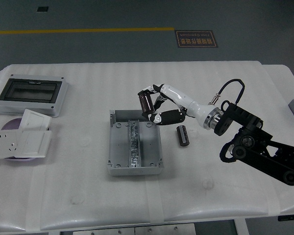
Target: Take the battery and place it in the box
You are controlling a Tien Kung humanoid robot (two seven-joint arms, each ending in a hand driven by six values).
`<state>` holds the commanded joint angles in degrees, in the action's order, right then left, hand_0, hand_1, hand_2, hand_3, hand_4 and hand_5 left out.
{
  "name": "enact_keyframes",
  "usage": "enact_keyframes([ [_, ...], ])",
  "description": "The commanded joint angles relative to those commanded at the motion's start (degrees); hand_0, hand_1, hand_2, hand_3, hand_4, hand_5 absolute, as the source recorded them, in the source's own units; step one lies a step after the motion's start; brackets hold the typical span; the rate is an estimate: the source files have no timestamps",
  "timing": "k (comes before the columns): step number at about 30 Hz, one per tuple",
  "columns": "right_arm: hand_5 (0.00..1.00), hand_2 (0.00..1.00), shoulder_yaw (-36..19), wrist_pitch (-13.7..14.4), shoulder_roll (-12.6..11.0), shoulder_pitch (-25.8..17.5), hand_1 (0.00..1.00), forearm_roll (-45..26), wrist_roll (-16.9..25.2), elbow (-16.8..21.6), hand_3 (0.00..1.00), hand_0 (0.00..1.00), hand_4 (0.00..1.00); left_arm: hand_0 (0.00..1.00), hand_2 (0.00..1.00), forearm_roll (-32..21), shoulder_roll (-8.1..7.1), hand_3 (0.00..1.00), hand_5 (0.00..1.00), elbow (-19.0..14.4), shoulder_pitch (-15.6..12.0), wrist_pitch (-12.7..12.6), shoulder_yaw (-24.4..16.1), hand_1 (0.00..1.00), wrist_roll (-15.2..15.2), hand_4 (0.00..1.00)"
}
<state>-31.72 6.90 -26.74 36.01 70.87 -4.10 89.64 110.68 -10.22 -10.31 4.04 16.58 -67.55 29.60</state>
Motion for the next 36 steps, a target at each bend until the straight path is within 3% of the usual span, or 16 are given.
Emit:
enact_keyframes([
  [5,0.031,0.676,2.54,-0.77,2.44,-1.22,0.527,-0.2,-1.23,-1.8,0.713,0.555,0.338,0.653,0.508,-0.22,0.02,0.58,0.02,0.0,-0.11,-0.03,0.07,0.619,0.06,0.495],
  [6,0.191,0.817,3.03,-0.72,2.7,-1.39,0.746,0.75,-1.53,-2.17,0.901,0.771,0.572,0.653,0.506,-0.23,0.02,0.575,0.022,0.0,-0.12,-0.02,0.09,0.613,0.08,0.463],
  [11,0.191,0.817,4.94,-0.53,3.93,-2.33,0.746,6.48,-2.7,-4.23,0.901,0.771,0.572,0.653,0.506,-0.13,-0.06,0.575,0.022,0.0,-0.19,0.0,0.0,0.613,0.09,0.463],
  [12,0.226,0.876,5.13,-0.62,4.13,-2.47,0.836,7.48,-2.89,-4.63,0.959,0.868,0.613,0.653,0.504,-0.13,-0.06,0.572,0.015,0.0,-0.17,0.03,0.04,0.608,0.1,0.442],
  [22,0.25,0.898,4.35,-1.0,4.45,-3.32,0.852,11.23,-2.95,-5.27,0.989,0.905,0.628,0.653,0.504,-0.36,-0.01,0.573,0.014,0.0,-0.07,0.21,0.3,0.606,0.13,0.438],
  [26,0.257,0.907,2.33,-1.12,3.62,-3.91,0.854,11.36,-2.81,-4.95,0.996,0.915,0.633,0.653,0.501,-0.65,0.05,0.57,0.011,0.0,0.0,0.21,0.48,0.603,0.14,0.437],
  [32,0.253,0.908,-1.49,-1.49,-0.43,-3.99,0.848,15.96,-4.95,-3.91,0.998,0.913,0.637,0.652,0.5,-1.23,0.16,0.568,0.008,0.0,-0.05,0.24,0.82,0.6,0.16,0.433],
  [36,0.248,0.907,1.48,-4.62,-3.57,-1.78,0.833,21.65,-8.69,-4.92,0.998,0.908,0.649,0.652,0.498,-1.03,-0.02,0.565,0.018,0.0,0.15,0.29,0.67,0.596,0.15,0.417],
])
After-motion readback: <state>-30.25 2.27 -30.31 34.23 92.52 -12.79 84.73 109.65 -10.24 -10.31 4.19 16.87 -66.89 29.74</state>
